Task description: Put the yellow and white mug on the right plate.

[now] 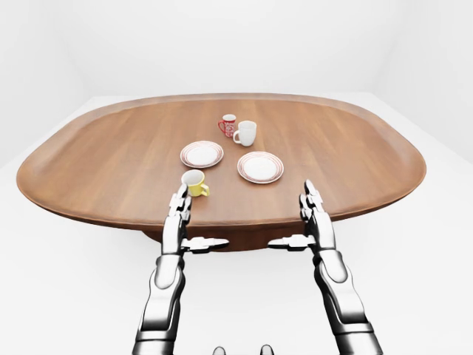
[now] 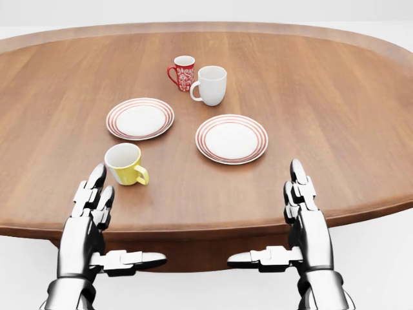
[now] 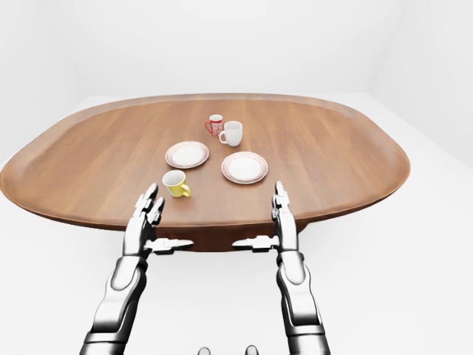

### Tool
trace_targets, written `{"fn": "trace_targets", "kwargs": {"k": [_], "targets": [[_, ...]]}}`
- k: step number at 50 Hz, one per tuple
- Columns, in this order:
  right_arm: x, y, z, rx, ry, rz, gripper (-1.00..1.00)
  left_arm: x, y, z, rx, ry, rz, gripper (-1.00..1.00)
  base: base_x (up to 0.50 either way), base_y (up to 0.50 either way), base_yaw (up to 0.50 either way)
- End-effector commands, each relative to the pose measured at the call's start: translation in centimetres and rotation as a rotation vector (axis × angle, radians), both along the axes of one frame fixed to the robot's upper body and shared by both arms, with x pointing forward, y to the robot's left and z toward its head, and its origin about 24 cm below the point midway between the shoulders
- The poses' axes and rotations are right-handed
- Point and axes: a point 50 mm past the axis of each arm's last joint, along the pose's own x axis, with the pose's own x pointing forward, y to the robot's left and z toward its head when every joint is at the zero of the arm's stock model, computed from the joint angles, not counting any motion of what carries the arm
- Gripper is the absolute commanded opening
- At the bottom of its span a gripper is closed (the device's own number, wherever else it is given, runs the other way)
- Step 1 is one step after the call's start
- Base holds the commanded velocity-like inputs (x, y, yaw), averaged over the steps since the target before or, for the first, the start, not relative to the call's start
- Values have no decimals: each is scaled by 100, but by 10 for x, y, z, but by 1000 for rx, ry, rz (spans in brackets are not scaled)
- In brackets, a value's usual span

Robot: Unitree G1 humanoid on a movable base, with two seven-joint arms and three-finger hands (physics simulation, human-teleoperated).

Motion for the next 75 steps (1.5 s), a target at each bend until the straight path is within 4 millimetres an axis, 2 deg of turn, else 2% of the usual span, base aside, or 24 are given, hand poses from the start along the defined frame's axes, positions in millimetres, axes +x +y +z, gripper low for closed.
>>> {"fn": "trace_targets", "kwargs": {"k": [1, 10, 15, 19, 37, 46, 56, 75], "targets": [[-3, -8, 8, 6, 13, -3, 100, -4, 7, 7, -5, 21, -10, 88, 0, 0, 0], [-4, -6, 17, -11, 4, 3, 100, -7, 9, 28, 3, -36, -19, 89, 0, 0, 0], [-6, -7, 39, -11, -90, 2, 100, -10, 12, 53, 8, -143, -13, 88, 0, 0, 0], [-8, -6, 47, -11, -128, 6, 100, -13, 12, 65, 11, -197, -17, 88, 0, 0, 0], [-18, -7, 95, -24, -337, 10, 100, -23, 16, 104, 46, -369, -17, 88, 0, 0, 0], [-22, -8, 108, -17, -399, 15, 100, -24, 17, 110, 44, -394, -18, 89, 0, 0, 0], [-24, -6, 107, -34, -394, 37, 100, -24, 17, 107, 44, -382, -22, 89, 30, 18, 0], [-23, -6, 102, -28, -371, 36, 100, -24, 15, 106, 46, -378, -29, 88, 45, 4, 41]]}}
